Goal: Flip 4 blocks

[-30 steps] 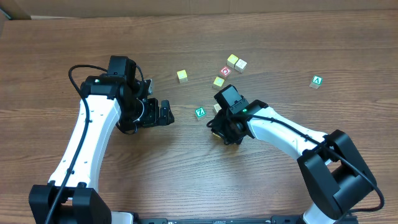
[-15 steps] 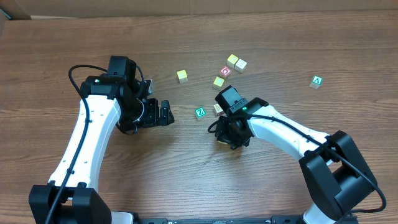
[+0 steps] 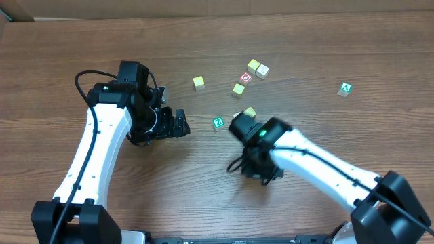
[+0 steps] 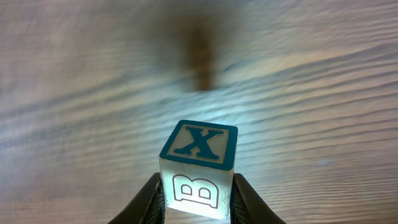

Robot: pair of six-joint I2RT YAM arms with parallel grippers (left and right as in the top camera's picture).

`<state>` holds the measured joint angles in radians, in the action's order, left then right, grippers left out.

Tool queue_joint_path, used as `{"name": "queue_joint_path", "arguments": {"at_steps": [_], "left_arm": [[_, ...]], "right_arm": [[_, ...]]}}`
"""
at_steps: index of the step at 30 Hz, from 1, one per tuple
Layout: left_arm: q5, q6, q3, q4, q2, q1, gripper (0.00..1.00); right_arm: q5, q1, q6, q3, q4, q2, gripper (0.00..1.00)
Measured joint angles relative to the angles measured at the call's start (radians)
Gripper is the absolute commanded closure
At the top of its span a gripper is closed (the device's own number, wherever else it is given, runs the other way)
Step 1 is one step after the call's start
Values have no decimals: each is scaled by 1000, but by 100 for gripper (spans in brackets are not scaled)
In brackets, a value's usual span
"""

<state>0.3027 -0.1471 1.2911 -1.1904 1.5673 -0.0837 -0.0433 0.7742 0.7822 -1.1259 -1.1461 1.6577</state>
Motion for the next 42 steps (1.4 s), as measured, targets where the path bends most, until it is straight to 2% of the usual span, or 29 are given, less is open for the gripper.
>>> {"name": "queue_joint_path", "arguments": {"at_steps": [6, 11, 22, 30, 36, 42], "left_arm": [[0, 0, 0, -7, 0, 0, 0], [0, 0, 0, -8, 0, 0, 0], [0, 0, 0, -11, 0, 0, 0], [0, 0, 0, -11, 0, 0, 0], [0, 0, 0, -11, 0, 0, 0], [0, 0, 0, -11, 0, 0, 0]], "right_arm": [[0, 140, 91, 100, 57, 0, 75], [8, 130, 138, 179, 90, 0, 75], [10, 36, 156, 185, 116, -8, 72], [10, -116, 48, 185, 140, -9, 68], [17, -111, -53, 185, 143, -9, 63], [-21, -105, -156, 191, 148, -9, 53]]}}
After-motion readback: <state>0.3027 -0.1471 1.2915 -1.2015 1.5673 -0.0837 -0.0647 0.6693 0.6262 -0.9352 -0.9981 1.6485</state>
